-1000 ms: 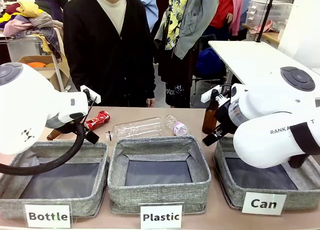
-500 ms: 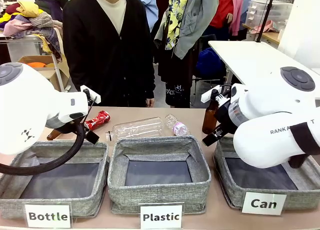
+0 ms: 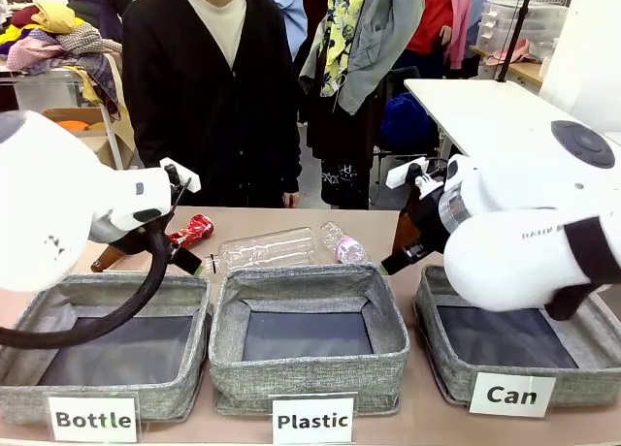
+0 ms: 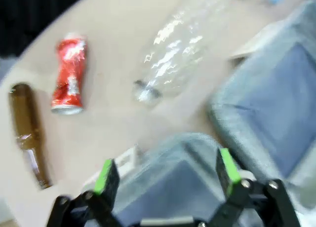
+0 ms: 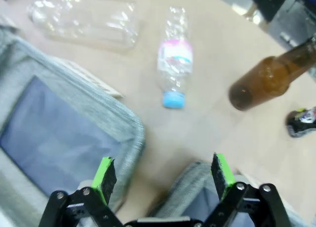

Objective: Sort the can waste into the basket.
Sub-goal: Pick up the can waste from the table and place it in the right Fabric basket.

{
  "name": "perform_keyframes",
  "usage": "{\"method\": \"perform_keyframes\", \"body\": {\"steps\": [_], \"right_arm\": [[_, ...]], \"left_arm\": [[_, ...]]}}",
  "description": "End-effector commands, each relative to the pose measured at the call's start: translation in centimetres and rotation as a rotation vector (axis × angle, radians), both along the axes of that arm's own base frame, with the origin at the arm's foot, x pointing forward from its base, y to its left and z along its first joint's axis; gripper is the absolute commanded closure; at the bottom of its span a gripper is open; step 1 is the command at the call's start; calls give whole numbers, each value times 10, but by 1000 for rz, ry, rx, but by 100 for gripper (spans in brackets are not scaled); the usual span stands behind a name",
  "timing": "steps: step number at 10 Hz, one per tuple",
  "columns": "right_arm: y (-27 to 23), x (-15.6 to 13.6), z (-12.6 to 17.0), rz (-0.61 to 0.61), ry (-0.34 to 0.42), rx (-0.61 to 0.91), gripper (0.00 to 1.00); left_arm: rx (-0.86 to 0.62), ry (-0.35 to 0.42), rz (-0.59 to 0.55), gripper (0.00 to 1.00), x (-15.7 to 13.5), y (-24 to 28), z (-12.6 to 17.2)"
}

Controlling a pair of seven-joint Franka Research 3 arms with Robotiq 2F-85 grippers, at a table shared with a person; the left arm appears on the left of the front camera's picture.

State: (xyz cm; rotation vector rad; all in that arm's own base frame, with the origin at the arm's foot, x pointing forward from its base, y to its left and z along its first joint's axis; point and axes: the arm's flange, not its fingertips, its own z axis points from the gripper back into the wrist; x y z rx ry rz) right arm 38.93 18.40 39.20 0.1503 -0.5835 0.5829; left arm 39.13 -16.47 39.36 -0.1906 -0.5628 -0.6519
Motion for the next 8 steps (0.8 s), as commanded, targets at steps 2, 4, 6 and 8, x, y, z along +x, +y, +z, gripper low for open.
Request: {"method": "perform_keyframes", "body": {"steps": [2, 4, 6, 8], "right_arm": [[-48, -38, 51, 55, 6, 422, 0], [-84, -79, 55, 255, -35, 724, 0], [-138, -111, 25, 249, -64, 911, 0], [-178, -136, -23, 223, -36, 1011, 0]], "left_arm": [[-336, 143, -291, 0, -40, 43, 56], [-513, 253, -429, 0, -59, 68, 69], [-635, 247, -444, 0, -62, 138, 69], [-859, 254, -324, 0, -52, 215, 46]]}}
